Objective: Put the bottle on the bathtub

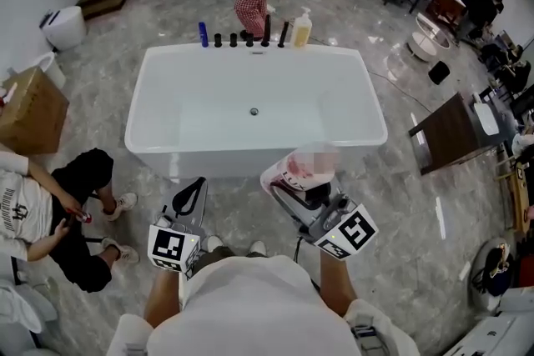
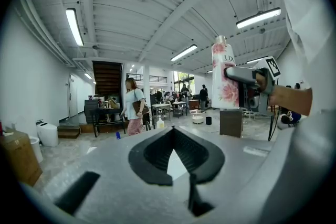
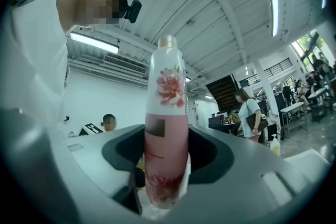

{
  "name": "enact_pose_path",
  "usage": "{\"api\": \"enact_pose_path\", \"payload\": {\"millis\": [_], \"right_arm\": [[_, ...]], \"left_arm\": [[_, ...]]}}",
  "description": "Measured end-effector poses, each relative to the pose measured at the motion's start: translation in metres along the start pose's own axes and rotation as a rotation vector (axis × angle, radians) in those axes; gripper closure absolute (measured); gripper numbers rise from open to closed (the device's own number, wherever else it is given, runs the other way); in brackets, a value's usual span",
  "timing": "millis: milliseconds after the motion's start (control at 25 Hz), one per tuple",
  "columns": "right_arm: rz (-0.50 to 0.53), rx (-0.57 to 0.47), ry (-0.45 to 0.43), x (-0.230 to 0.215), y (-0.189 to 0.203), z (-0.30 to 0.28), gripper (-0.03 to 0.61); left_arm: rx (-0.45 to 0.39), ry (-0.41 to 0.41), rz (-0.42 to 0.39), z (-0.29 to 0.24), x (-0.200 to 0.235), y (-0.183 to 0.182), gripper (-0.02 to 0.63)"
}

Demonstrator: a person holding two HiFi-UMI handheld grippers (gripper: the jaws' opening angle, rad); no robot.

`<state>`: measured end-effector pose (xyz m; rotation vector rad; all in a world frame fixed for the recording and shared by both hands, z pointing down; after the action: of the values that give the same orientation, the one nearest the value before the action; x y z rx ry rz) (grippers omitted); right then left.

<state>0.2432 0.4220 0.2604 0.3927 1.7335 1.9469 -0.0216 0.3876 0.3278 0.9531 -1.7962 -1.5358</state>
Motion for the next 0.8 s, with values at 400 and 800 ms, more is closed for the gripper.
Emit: {"api": "enact_pose_path", "payload": {"millis": [400, 800], "right_arm": [[-0.014, -0.011, -0.040, -0.003, 0.001, -0.002, 0.330], [-0.010, -0.012, -0.059, 0.003, -0.002, -0.006, 0.330]], "left_arm": [[0.006, -0.013, 0.003, -0.004, -0.001, 0.000, 0.607], [0.011, -0.048, 0.003, 0.009, -0.002, -0.002, 0.607]]}}
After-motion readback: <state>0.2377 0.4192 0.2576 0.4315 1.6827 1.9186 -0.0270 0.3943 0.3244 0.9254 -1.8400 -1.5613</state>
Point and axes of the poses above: the fingertips, and each gripper's own axes: z backward along the fingers, x to its left, y out of its underside, the point moved 9 cm from there along z, backward along the fingers, and after that the axes turned 12 degrees about y, right-handed, at the moved point
